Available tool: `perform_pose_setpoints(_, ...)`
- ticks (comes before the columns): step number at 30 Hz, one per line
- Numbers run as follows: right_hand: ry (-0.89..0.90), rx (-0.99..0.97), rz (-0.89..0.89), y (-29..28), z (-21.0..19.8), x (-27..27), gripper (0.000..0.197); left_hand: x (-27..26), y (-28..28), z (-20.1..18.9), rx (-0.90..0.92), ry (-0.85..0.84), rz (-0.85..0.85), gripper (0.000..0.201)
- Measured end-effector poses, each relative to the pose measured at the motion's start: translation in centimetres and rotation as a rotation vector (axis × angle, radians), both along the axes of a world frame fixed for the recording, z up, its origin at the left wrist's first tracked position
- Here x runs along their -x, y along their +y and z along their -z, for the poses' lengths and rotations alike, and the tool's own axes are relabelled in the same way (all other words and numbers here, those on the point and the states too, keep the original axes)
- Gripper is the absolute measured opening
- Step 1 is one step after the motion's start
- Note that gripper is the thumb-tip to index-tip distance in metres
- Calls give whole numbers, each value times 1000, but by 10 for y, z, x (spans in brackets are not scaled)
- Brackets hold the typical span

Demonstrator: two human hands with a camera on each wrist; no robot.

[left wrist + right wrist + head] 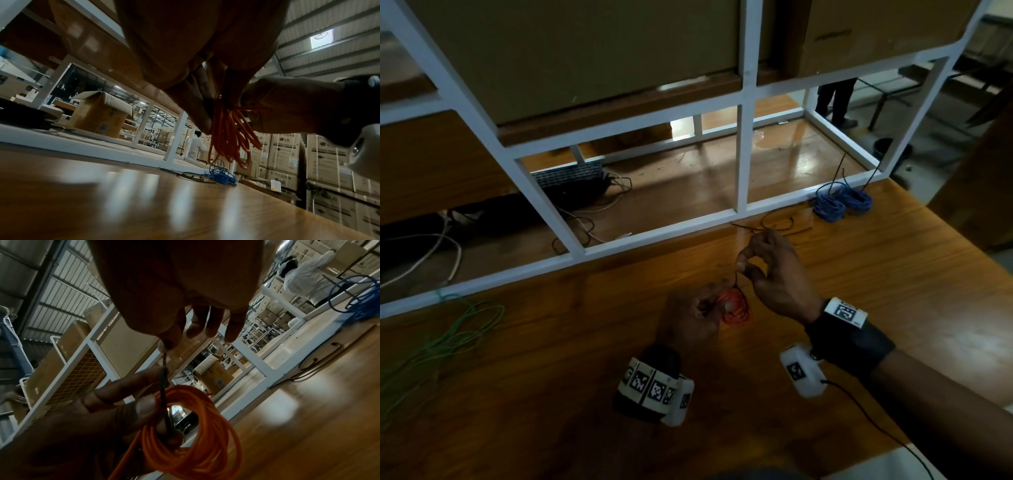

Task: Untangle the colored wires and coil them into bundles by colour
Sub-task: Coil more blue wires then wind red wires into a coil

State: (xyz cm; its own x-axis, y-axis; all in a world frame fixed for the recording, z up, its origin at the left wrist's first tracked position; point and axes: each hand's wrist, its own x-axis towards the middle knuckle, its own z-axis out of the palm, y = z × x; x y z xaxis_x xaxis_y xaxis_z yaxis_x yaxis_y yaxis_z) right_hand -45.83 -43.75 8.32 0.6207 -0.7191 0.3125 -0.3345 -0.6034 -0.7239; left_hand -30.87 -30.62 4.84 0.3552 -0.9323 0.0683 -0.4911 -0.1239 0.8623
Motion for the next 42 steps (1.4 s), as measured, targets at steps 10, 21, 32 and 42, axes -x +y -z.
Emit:
perform_pose_setpoints(10, -292, -458, 128, -21, -8, 3, 16, 8, 8, 5, -52, 18, 89, 29)
perform_pose_setpoints(21, -422, -1003, 19, 8, -2, -3, 20, 4, 7, 29, -71, -4, 64, 23)
perform_pose_setpoints(32, -477, -932, -24, 12, -24, -7, 28, 0, -5, 34, -71, 435, -34, 13)
perform_pose_setpoints(42, -375, -821, 14, 15, -20, -16, 25, -8, -4, 44, -171, 488, -65, 18)
